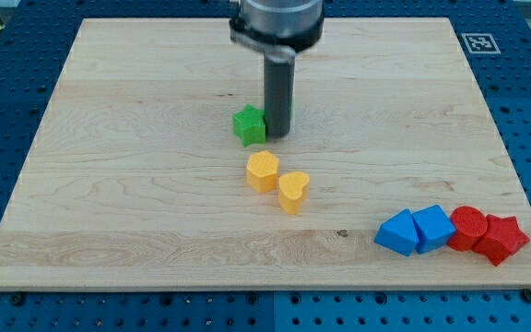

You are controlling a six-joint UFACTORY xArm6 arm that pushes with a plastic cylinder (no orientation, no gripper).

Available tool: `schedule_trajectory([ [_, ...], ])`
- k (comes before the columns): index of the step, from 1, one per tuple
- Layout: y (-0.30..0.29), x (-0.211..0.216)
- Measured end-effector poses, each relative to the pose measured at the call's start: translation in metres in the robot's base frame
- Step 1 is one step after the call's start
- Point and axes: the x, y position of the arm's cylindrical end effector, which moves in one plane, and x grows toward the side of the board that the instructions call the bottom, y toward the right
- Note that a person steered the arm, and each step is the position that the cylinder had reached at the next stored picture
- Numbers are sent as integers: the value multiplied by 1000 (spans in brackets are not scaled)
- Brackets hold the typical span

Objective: Push the yellow hexagon a bit down

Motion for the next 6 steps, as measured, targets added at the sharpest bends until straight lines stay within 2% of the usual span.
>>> schedule_trajectory([
  [1, 0, -18],
  [2, 0, 8],
  [4, 0, 91],
  [6, -34, 86],
])
